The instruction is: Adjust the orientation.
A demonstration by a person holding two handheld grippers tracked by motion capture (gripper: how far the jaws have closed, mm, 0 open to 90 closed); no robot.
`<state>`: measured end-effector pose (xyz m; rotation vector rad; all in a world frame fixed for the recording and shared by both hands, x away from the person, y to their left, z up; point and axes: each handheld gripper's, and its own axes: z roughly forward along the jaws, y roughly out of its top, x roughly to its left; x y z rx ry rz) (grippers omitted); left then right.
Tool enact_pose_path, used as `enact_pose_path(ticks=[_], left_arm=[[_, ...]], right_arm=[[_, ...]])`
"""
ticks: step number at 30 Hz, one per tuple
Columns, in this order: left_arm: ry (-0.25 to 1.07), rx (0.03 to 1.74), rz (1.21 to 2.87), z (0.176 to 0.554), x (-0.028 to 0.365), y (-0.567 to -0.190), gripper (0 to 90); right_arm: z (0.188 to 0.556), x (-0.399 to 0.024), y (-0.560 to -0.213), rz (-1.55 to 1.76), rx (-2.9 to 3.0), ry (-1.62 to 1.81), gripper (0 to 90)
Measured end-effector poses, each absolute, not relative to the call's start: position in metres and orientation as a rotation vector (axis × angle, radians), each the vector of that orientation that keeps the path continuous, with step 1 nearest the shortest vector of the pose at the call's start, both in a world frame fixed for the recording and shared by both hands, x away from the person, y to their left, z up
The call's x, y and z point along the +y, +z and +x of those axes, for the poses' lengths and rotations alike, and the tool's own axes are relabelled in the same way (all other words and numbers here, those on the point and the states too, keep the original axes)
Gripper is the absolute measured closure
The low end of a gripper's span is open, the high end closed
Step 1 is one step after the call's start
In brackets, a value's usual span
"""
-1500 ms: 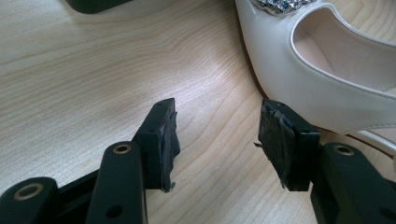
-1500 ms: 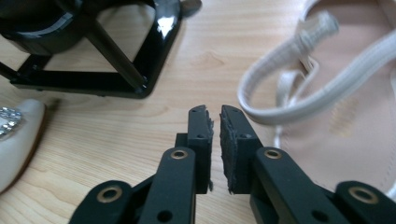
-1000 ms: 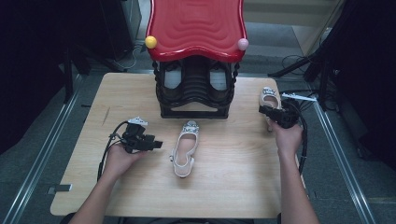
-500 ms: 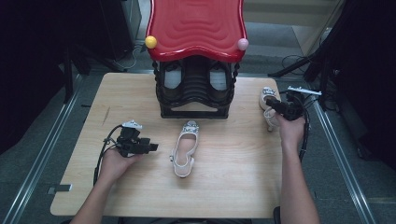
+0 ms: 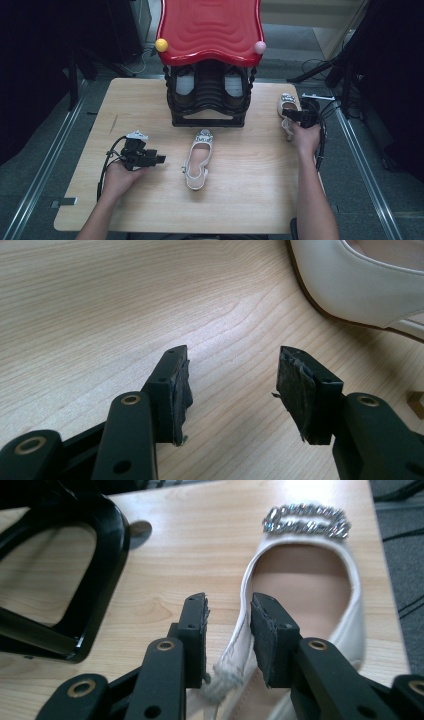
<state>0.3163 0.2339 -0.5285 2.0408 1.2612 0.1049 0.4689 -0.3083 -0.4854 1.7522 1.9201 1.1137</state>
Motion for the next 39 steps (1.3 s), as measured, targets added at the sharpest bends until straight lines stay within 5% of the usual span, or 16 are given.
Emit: enact_pose_path(ticks=[14, 39], left_arm=[[0.114, 1.270, 2.030, 0.311, 0.240, -0.528, 46.7], [0.096, 1.214, 2.036, 0.320, 0.226, -0.525, 43.1]], right_arm=[[0.477, -0.309, -0.494, 1.822, 1.916, 1.068, 87.6], [0.443, -0.305, -0.465, 1.778, 1.973, 1.298, 88.4]])
